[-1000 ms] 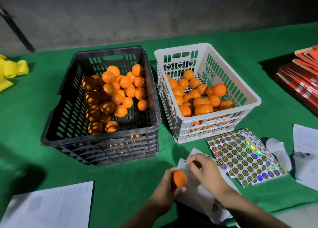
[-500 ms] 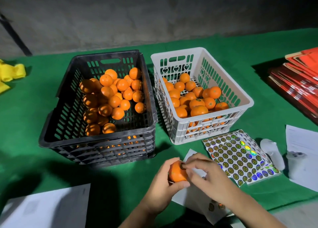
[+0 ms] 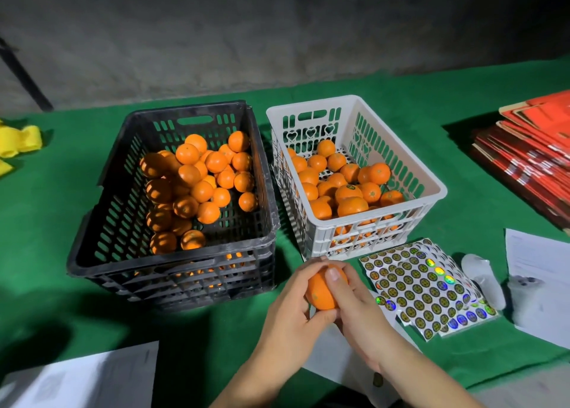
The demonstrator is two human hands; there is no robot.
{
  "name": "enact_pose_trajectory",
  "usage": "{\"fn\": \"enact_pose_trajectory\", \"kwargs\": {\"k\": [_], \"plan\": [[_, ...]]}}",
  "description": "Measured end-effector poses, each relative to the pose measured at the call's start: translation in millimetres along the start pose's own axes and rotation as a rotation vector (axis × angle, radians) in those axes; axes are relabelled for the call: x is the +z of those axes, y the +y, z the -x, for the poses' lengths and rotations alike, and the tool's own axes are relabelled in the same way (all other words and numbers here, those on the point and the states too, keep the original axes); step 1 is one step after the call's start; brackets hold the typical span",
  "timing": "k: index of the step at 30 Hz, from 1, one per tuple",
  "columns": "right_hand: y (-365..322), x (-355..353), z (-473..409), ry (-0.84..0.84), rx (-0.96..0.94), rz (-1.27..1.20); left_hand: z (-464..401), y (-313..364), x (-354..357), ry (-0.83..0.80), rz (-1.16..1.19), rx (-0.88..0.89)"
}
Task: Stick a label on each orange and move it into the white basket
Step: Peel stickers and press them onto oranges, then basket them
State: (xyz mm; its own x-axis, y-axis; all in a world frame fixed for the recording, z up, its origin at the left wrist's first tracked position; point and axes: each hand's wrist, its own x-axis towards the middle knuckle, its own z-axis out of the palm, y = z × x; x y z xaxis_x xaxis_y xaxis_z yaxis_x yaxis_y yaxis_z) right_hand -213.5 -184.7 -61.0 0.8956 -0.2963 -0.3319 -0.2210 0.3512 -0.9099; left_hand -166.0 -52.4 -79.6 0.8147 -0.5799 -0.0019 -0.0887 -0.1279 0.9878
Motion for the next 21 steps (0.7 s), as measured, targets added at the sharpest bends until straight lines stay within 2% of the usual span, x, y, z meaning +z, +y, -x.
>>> {"fn": "enact_pose_trajectory", "kwargs": {"k": [7, 13, 15, 21], "plan": [[-3.1, 3.4, 1.6, 0.025, -0.156, 0.007, -0.9, 11.1, 2.1, -0.008, 0.096, 0.059], [-40.3, 5.5, -3.1, -0.078, -0.172, -0.035, -18.8, 37.2, -13.6, 0.010, -0.067, 0.153], [-51.4, 8.5, -4.8, -0.122, -0.153, -0.061, -25.1, 42.4, -16.0, 0.022, -0.103, 0.135], [-61.3, 16.9, -9.3, -0.027, -0.205, 0.088, -31.0, 38.8, -11.9, 0.062, -0.022, 0.071]]}}
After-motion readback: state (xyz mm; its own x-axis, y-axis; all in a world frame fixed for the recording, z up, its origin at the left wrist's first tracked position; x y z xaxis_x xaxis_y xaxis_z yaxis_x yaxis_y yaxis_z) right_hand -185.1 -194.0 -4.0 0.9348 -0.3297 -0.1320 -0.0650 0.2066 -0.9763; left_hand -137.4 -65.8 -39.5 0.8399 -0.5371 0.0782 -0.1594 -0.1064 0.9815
